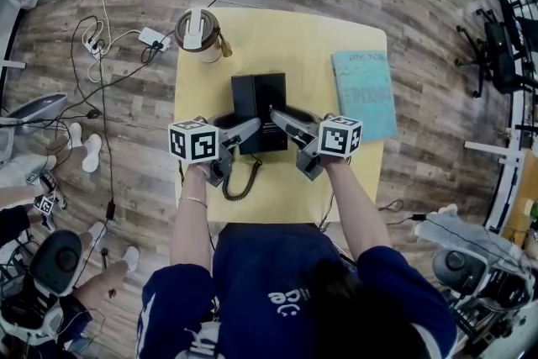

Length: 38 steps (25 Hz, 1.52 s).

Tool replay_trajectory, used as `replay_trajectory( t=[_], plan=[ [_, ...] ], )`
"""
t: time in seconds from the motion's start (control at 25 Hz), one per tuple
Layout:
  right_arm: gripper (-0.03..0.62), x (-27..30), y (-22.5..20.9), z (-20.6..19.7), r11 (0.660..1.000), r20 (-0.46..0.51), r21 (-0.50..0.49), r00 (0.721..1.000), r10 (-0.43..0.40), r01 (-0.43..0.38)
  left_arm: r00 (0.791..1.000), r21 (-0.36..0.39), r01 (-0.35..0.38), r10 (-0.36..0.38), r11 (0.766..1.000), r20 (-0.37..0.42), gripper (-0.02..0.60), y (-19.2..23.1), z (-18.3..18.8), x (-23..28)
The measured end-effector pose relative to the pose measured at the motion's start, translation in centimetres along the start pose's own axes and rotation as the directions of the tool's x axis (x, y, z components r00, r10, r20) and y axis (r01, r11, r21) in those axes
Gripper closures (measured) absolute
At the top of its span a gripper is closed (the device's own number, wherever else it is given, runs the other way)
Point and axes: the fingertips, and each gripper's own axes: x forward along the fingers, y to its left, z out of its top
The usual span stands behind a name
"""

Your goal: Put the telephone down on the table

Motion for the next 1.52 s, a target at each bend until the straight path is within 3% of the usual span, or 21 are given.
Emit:
replay_trajectory(
  t=[0.68,1.08,1.32,1.4,1.52],
  plan=[
    [0.404,-0.4,-0.7,-0.9,0.999,-0.055,-0.018,0.998,-0.035,0.034,0.996,0.022,-0.026,0.027,0.999,-0.085,0.353,0.4,-1.0,0.6],
    [0.390,-0.4,-0.8,-1.1,0.998,-0.068,-0.023,0.996,-0.056,0.055,0.992,-0.012,-0.024,0.023,1.000,-0.121,0.353,0.6,-1.2,0.9],
    [0.297,-0.2,-0.6,-1.0,0.996,-0.054,-0.022,0.995,-0.089,0.088,0.994,0.056,-0.091,0.094,0.994,-0.060,0.347,0.4,-0.9,0.5],
    [0.239,-0.3,-0.7,-0.5,0.993,-0.024,-0.016,0.993,-0.113,0.113,0.989,0.101,-0.136,0.141,0.985,-0.037,0.342,0.3,-0.9,0.3],
    [0.212,-0.8,-0.5,0.4,0.990,0.039,-0.015,0.990,-0.139,0.140,0.980,0.136,-0.198,0.199,0.971,0.012,0.341,0.3,-0.5,-0.3]
  ],
)
